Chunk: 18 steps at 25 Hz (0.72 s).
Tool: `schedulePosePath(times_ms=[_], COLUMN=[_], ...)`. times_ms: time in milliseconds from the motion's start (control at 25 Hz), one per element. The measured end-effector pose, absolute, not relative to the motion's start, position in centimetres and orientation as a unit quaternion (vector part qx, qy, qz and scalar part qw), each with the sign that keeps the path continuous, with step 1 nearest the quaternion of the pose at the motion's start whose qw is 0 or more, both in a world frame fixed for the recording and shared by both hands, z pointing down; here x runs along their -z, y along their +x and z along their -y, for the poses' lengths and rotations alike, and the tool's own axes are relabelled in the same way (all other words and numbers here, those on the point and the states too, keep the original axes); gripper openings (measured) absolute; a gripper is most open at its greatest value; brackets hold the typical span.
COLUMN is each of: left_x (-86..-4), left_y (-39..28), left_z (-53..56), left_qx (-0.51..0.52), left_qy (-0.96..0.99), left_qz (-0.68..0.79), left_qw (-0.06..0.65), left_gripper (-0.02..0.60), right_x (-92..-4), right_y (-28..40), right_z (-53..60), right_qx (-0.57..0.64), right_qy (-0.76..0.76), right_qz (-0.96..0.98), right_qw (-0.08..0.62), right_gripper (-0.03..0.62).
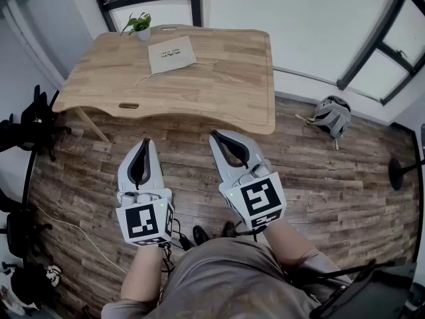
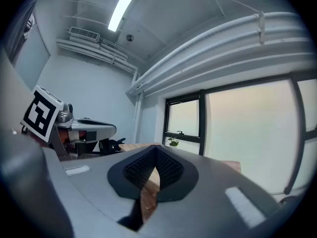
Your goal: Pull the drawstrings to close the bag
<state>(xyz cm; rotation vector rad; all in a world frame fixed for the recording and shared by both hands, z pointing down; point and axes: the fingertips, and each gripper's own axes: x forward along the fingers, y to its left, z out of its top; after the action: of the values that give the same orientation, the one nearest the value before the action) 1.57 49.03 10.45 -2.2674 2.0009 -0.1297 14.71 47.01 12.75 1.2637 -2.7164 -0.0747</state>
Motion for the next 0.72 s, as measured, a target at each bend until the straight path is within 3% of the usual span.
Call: schedulePosePath(times_ms=[720], left_x=[-12.8], left_y=[3.8], left_z=[-49.1], left_qx=[0.043], left_qy=[-0.729], left_qz=[-0.682], left_qw=[0.039], left_gripper=[0.002], right_x=[-14.6], right_y=[16.9], right_z=[-46.1], right_qx=[0.003], right_qy=[0.382], right_qz=[0.922], right_qw=[0.066], right_gripper=[0.029])
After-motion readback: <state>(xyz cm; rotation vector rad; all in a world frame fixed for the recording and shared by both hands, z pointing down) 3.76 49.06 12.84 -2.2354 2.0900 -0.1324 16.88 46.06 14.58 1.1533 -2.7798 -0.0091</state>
